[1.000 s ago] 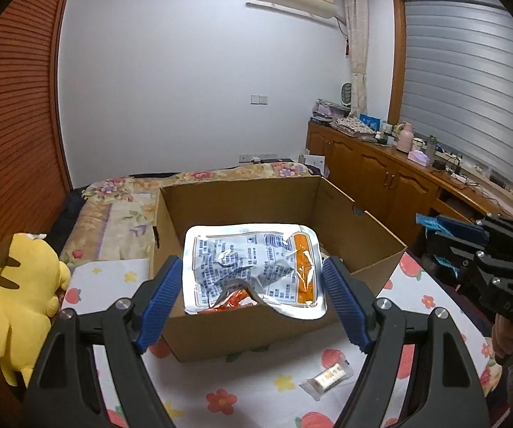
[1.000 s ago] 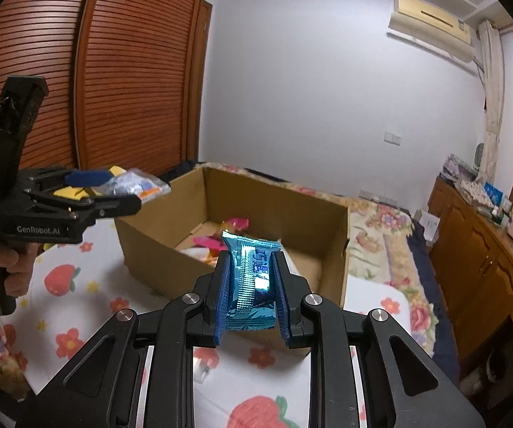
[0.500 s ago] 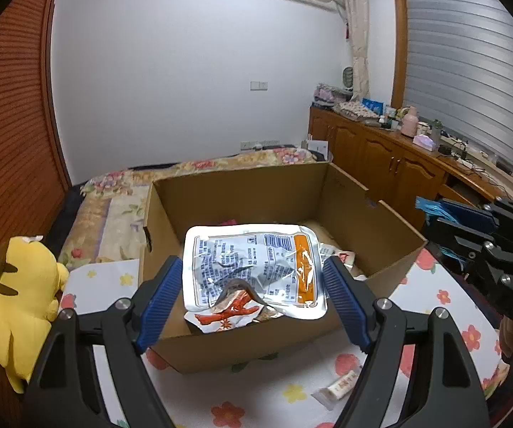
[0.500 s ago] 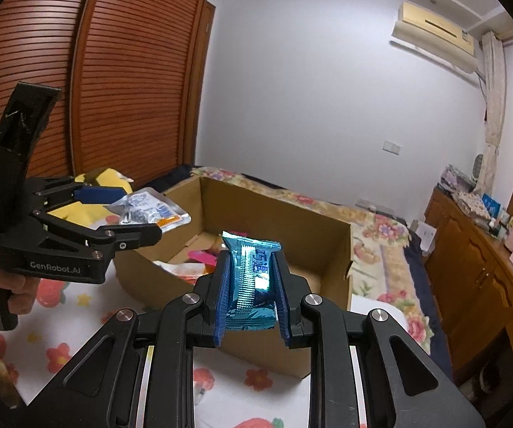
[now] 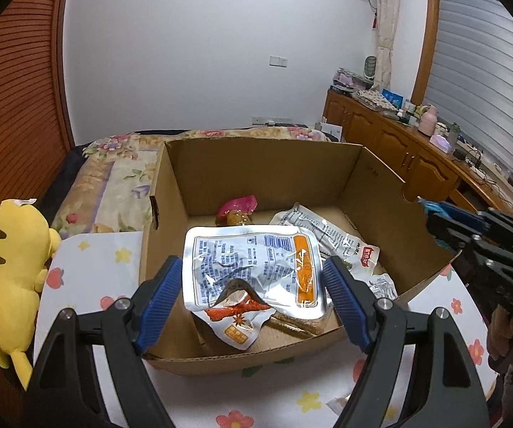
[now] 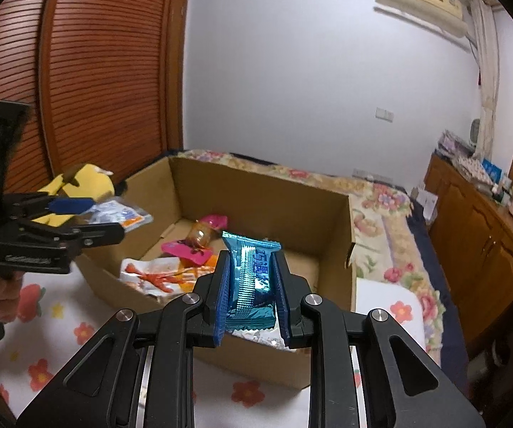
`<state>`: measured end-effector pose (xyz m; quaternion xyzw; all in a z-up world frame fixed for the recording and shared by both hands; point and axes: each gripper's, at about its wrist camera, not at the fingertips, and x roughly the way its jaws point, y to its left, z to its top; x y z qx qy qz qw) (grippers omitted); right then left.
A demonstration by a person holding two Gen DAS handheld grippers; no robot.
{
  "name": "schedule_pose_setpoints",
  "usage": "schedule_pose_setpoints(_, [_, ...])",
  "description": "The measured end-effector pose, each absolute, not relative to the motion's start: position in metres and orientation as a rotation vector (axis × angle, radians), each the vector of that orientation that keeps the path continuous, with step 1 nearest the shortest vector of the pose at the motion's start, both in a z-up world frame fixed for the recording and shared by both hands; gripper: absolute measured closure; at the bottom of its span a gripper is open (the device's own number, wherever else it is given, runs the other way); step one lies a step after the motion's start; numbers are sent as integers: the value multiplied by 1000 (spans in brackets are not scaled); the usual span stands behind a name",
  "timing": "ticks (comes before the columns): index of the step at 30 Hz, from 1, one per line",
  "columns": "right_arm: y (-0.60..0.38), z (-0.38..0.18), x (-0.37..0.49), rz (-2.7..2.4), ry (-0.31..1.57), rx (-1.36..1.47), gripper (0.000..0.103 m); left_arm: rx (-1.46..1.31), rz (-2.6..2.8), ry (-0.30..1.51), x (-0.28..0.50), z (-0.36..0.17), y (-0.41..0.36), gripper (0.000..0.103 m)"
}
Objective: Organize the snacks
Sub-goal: 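Open both tools to drop the packets into the box, then move both tools back toward the copper candy and white bar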
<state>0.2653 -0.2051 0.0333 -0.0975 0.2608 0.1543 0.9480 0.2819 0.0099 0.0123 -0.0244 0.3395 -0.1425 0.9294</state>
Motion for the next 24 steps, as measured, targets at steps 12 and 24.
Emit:
schedule_pose_setpoints(12, [-216,8,296,319,629,-106,81,-13,-285,692,284,8,4,22])
schedule_pose_setpoints(24, [-215,13,291,333,611,-107,63,16,-293,633,267,16,0,12])
